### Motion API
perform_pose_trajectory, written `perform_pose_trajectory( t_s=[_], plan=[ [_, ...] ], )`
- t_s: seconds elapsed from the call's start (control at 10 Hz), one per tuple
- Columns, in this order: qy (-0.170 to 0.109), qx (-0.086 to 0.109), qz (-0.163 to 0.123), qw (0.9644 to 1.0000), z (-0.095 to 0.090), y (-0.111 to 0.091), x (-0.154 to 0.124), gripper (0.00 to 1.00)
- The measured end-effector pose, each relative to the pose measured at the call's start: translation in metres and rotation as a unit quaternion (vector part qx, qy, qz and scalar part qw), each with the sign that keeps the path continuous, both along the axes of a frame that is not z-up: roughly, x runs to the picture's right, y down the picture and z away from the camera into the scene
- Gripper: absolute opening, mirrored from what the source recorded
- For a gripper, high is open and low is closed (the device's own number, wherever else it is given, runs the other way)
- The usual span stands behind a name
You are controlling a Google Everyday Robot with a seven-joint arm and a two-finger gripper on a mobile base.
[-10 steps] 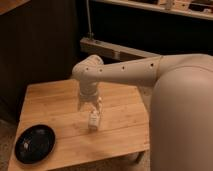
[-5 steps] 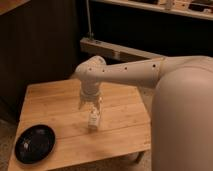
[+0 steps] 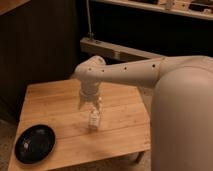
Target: Place the bottle in the ceramic bowl
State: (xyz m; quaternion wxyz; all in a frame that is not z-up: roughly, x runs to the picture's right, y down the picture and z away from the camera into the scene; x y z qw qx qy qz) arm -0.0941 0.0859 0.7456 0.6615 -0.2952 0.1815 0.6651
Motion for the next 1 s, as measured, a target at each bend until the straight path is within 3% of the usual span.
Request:
perform_pose_trajectory(
  t_s=[1.0],
  plan=[
    [0.003,-0.001,0.002,1.0000,0.0022,-0.0022,0.0014,0.65]
  ],
)
